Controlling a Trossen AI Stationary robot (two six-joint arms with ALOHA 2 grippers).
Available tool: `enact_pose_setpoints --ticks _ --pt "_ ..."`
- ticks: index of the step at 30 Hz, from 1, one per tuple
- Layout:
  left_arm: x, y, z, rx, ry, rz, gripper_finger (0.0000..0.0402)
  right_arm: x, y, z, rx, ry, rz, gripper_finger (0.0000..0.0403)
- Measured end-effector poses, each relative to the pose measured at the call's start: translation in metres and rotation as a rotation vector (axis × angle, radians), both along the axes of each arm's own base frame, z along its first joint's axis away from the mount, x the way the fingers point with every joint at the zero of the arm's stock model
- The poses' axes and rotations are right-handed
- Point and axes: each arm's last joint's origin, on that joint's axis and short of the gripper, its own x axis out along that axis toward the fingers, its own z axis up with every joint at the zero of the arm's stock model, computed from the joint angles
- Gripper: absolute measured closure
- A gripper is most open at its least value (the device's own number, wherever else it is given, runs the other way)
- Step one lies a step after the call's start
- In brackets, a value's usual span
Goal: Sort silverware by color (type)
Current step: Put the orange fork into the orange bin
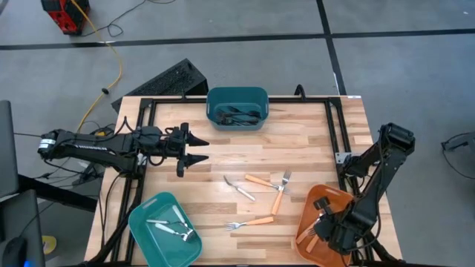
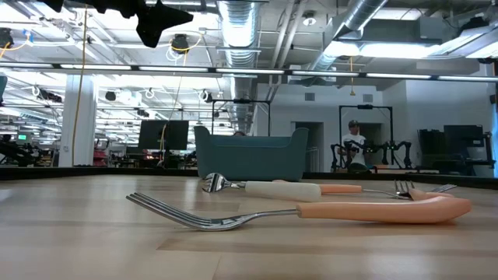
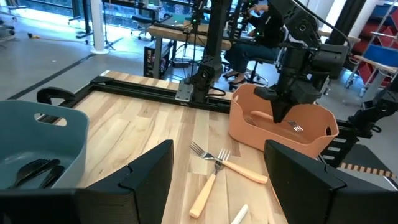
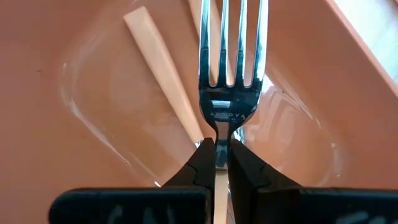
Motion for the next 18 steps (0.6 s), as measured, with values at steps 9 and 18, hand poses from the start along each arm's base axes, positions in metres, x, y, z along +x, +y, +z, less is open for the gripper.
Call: enact_pose_setpoints --ticks 9,18 --pt "0.0000 0.0000 0.0000 -0.001 0.000 0.001 0.0167 0.0002 0.0003 0.0002 0.002 -0.003 0.005 0.0363" --pt "0.0000 0.0000 0.0000 -0.008 -0.001 0.002 0.0167 0.0043 -0.0002 -0.0016 -0.009 -0.010 0.062 0.0363"
